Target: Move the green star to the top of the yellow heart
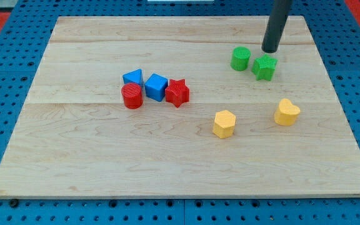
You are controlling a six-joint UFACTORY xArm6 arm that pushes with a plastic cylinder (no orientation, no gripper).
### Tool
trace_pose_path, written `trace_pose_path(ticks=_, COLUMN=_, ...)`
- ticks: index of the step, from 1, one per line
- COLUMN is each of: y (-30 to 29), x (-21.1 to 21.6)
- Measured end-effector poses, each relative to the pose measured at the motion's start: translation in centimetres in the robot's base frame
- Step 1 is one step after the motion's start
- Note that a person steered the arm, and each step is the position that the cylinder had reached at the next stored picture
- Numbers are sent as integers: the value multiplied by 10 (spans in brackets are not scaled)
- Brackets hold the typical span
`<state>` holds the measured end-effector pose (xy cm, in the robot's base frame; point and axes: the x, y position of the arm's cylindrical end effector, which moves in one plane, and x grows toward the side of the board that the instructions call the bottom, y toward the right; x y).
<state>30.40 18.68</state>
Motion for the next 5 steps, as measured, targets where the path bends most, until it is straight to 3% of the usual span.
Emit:
trace_pose_path(ticks=2, y=-34, x=42)
trace_pose_path(ticks=5, y=-96, x=72)
